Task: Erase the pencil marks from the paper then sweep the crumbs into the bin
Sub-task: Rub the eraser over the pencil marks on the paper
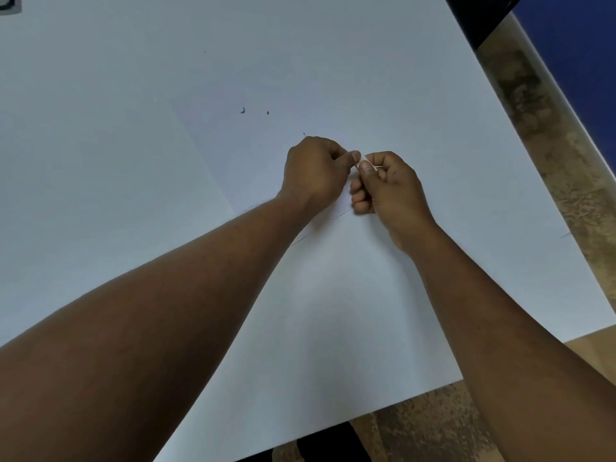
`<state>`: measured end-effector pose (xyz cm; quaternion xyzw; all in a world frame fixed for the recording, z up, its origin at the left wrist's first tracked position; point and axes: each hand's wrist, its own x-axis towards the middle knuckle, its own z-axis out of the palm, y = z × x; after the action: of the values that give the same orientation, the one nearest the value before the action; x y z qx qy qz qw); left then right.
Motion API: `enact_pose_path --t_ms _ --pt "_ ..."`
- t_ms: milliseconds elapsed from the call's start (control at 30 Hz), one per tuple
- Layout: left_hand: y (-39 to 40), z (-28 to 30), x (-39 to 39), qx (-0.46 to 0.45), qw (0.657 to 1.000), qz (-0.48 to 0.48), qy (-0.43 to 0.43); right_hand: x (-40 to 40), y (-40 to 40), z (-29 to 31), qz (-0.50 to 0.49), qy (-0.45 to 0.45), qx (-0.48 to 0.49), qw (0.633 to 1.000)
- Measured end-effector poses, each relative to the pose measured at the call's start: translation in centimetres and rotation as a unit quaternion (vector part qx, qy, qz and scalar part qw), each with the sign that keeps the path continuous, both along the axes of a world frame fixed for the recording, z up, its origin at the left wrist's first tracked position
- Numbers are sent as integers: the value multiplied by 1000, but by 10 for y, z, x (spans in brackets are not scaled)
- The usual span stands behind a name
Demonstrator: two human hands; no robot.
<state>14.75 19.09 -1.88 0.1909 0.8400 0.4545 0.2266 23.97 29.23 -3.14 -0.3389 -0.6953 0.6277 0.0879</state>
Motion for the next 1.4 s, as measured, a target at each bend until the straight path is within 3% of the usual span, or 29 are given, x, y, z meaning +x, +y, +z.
enact_pose_path --t_ms 133,333,433,533,800,967,1033,1133,1267,1400 --pt "4 -3 2 8 1000 18 -19 0 -1 -2 -5 7 -1 1000" --pt "4 -3 3 -102 974 -84 187 -1 -2 -2 -18 12 10 1000" --pt "-2 -8 -1 -88 965 -89 232 -1 -2 -2 -34 12 4 999" --pt "-12 -16 -7 -43 968 -89 229 -2 -3 -1 -42 9 -4 999" --pt "-43 -20 -13 -44 968 -60 239 -1 0 1 -85 11 -14 996" --pt "-101 -34 -10 -100 937 -145 300 4 -8 3 -110 34 -9 993" --pt "-112 -40 -8 -168 917 -198 304 4 -17 1 -85 29 32 995" --pt "-112 -43 -5 -230 895 -223 309 5 -41 -5 25 23 181 983" --pt "-111 -41 -3 -245 887 -229 318 1 -68 -6 140 4 324 936" --pt "-110 -41 -3 -245 885 -231 321 -7 -68 -4 177 -14 366 913"
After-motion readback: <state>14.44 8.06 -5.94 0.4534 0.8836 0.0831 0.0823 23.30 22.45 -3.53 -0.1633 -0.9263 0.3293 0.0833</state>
